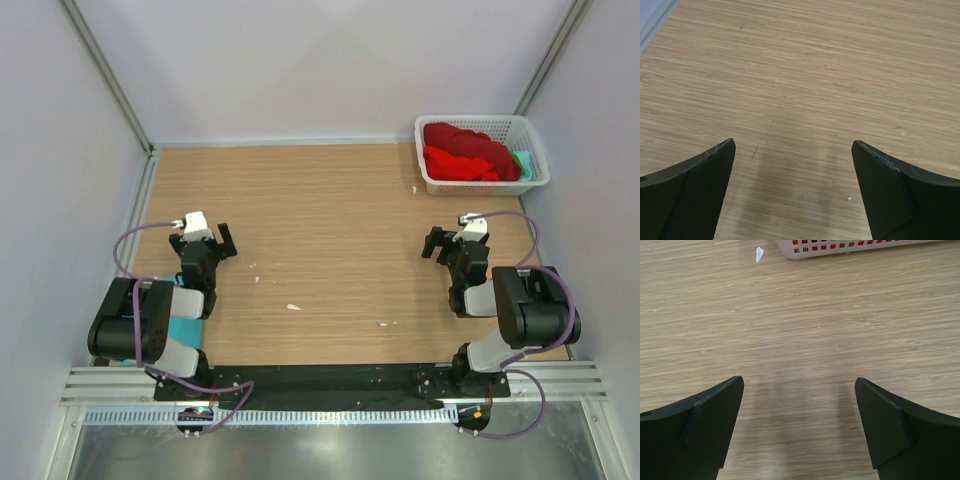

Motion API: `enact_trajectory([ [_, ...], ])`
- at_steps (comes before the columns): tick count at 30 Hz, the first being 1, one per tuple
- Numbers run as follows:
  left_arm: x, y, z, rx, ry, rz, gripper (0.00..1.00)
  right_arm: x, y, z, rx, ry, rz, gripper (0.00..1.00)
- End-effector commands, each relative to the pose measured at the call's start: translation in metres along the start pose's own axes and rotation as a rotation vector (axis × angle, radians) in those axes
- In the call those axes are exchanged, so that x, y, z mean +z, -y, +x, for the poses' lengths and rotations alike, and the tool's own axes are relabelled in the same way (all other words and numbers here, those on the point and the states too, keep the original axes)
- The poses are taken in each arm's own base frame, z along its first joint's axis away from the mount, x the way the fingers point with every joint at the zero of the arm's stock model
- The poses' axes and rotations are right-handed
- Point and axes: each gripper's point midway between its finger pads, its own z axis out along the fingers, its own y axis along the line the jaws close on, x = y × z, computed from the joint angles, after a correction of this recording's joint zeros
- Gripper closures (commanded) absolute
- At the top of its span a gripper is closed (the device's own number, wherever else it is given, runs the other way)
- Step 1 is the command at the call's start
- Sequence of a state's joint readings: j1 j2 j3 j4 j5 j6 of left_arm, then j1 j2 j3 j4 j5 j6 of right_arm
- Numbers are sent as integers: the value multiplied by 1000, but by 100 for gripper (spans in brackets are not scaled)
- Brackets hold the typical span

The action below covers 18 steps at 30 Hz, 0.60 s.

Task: Fold and stack the t-shirts
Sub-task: Grab the tshirt from the pile

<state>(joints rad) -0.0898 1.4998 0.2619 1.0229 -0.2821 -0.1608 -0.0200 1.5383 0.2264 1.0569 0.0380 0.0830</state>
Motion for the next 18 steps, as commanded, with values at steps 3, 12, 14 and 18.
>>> enact_trajectory([
  [3, 1, -6, -35, 33, 24, -42, 0, 6, 4, -35, -33, 125, 22, 0],
  [12, 6, -31, -86, -42, 60, -243, 0, -10, 16, -43, -2, 94, 195, 0],
  [14, 14, -32, -87, -52, 59, -271, 0, -18, 32, -87, 113, 137, 352, 0],
  [18, 38, -24, -89, -121, 32, -284, 0, -24, 25, -130, 202, 123, 366, 0],
])
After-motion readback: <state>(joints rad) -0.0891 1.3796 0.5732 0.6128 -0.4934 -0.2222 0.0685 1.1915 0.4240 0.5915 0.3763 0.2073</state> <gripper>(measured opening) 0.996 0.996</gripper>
